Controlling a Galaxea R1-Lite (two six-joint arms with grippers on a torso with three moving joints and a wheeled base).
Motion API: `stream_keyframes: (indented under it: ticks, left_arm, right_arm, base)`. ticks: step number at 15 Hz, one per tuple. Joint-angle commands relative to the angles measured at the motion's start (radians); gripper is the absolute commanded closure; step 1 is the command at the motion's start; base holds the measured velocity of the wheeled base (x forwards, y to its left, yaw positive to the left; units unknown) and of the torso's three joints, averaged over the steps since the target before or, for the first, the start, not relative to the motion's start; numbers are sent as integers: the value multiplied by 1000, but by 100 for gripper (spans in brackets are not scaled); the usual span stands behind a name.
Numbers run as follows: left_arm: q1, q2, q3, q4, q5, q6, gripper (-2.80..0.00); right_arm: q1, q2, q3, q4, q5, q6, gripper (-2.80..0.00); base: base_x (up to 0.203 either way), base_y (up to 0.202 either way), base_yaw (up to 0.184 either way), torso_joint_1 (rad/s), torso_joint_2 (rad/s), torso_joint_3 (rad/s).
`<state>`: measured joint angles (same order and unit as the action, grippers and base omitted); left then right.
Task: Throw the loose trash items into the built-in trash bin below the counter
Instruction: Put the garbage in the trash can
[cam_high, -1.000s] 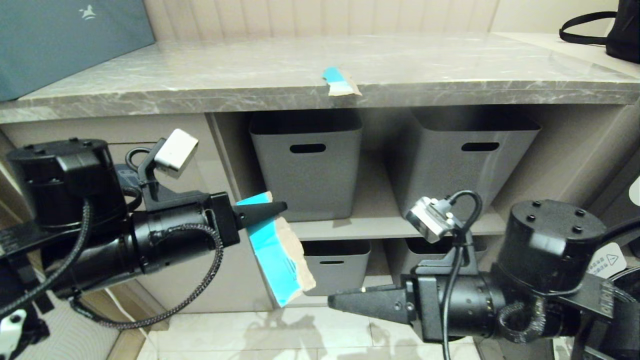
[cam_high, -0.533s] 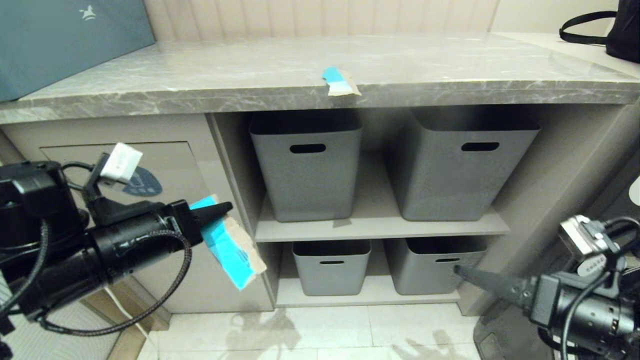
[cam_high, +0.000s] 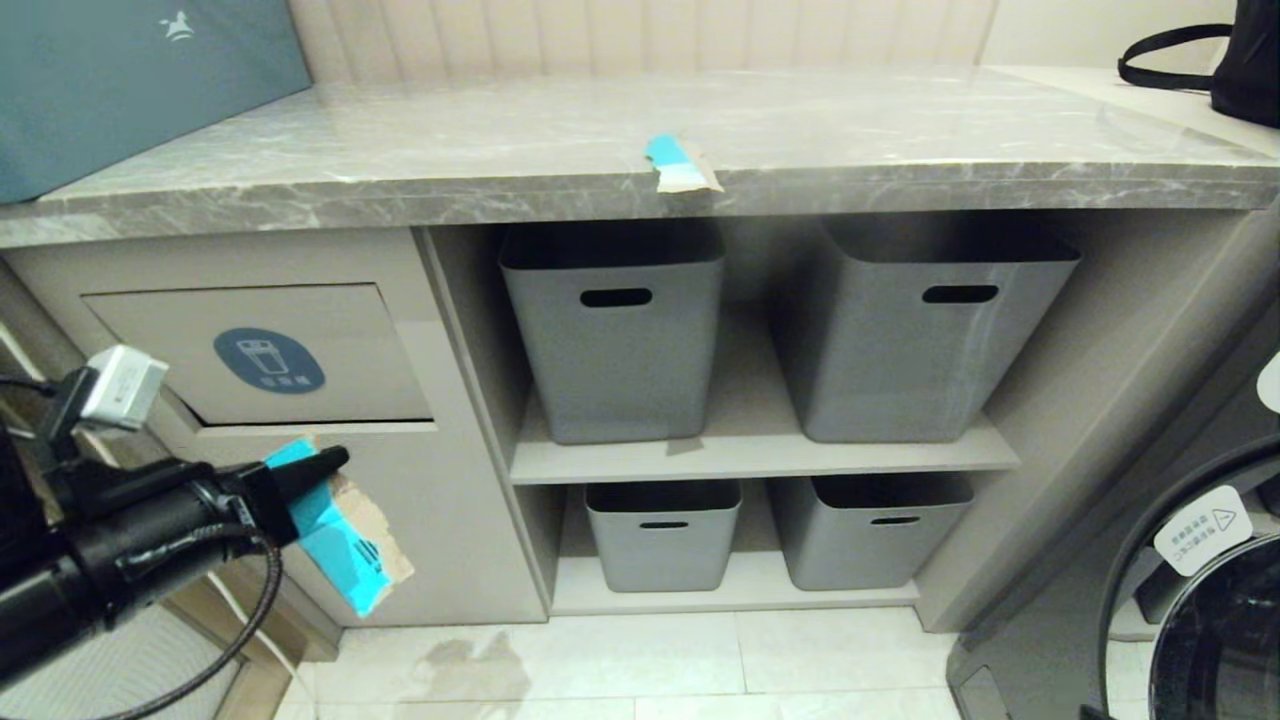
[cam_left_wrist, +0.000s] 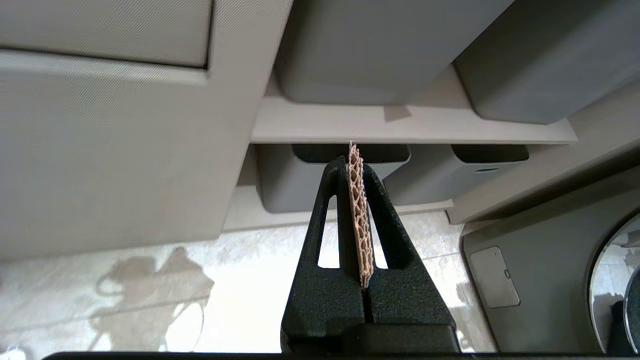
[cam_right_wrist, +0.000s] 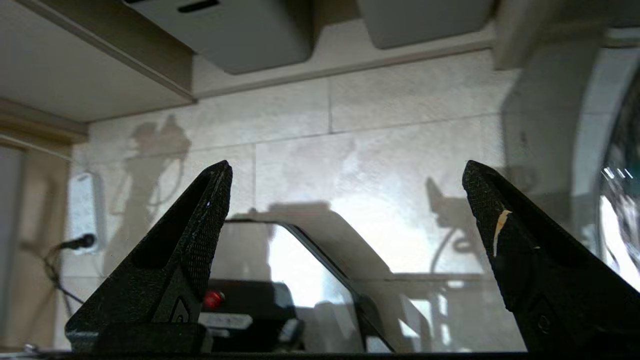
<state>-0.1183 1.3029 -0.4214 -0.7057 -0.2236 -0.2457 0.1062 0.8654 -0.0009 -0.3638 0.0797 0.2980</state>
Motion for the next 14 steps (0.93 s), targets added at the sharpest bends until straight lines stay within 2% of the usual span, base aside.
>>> stream_keyframes:
  ticks: [1, 3, 6, 7, 9, 11, 12, 14]
  left_arm:
    - [8, -39, 24, -4, -3, -1, 0]
    - [26, -52, 23, -6, -1, 0, 0]
    - [46, -54, 14, -6, 15, 2, 0]
    - [45, -49, -7, -6, 13, 1, 0]
    - [47, -57, -29, -6, -7, -5, 0]
    - [52, -80, -13, -5, -21, -12, 0]
    - [66, -86, 11, -5, -22, -17, 0]
    - [111, -111, 48, -5, -25, -34, 0]
  right_arm:
    - [-7, -228, -6, 174, -13, -13, -280]
    - [-5, -369, -37, 382, -43, -41, -280]
    - [1, -531, -56, 447, -58, -107, -280]
    - [4, -578, -56, 448, -62, -173, -280]
    - [8, -580, -37, 445, -66, -384, -280]
    - [-6, -502, -35, 449, -81, -400, -280]
    - [-45, -469, -35, 451, -87, -393, -280]
    - [-177, -457, -35, 454, -94, -388, -280]
  base:
    - [0, 0, 0, 0, 0, 0]
    - [0, 0, 0, 0, 0, 0]
    - [0, 0, 0, 0, 0, 0]
    - [0, 0, 0, 0, 0, 0]
    - [0, 0, 0, 0, 0, 0]
    - [0, 0, 0, 0, 0, 0]
    - [0, 0, 0, 0, 0, 0]
    - [0, 0, 0, 0, 0, 0]
